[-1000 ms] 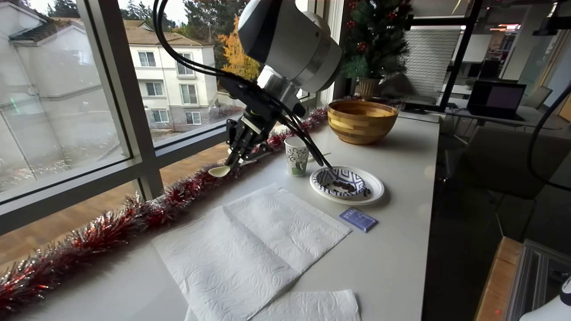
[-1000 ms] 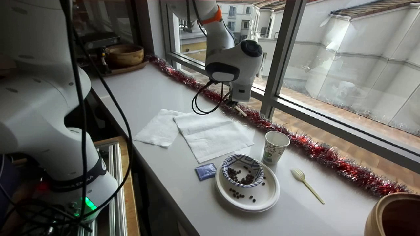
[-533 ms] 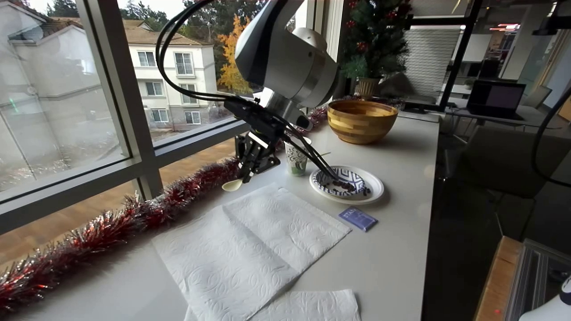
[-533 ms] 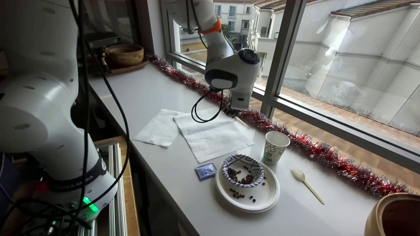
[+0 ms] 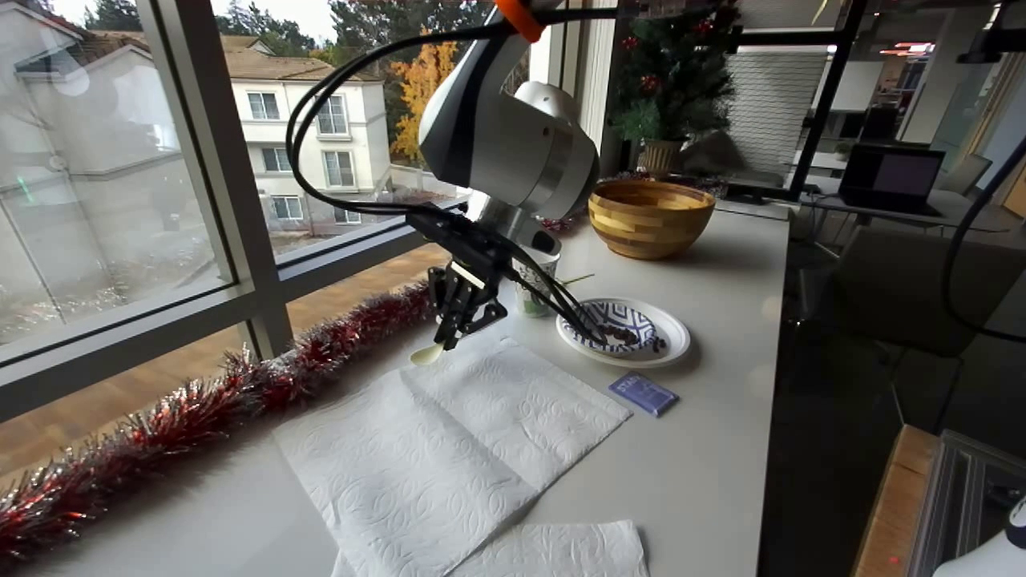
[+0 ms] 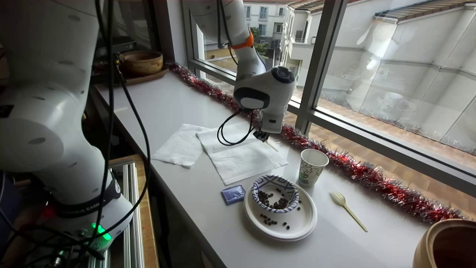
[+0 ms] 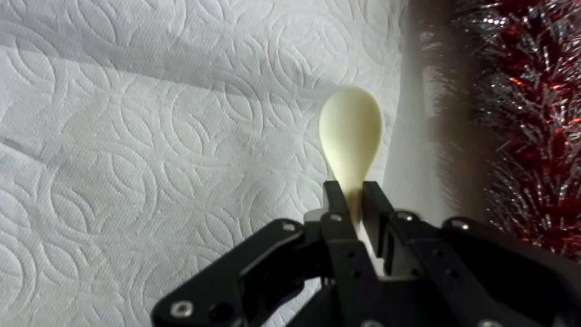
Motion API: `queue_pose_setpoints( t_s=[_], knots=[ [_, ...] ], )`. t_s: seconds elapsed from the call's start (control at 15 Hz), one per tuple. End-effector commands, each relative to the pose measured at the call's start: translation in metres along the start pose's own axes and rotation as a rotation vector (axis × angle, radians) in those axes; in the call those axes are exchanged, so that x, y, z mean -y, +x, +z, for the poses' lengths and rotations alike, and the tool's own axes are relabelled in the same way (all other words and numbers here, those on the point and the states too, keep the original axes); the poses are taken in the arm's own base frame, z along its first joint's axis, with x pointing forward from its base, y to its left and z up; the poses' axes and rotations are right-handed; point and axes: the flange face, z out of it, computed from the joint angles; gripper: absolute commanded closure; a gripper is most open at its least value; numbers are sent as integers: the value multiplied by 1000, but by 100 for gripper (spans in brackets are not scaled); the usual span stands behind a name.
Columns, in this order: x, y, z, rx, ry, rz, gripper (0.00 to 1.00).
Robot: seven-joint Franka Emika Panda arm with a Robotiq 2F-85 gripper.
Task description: Take a scoop out of the bowl using the spoon and empty it into the cup then place the spoon back
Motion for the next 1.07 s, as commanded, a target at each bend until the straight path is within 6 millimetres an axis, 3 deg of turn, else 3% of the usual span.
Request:
queue_pose_setpoints(
  t_s=[0.0, 0.4, 0.47, 0.53, 0.67, 1.0],
  knots=[
    [2, 5, 14, -11, -8, 38, 96],
    [-6, 16, 23, -44, -35, 88, 96],
    [-7, 17, 22, -41, -39, 94, 60],
    [-6, 17, 18, -33, -33, 95, 59],
    [-6, 11, -1, -1, -25, 81, 46],
    [-21, -5, -69, 57, -59, -105, 12]
  ],
)
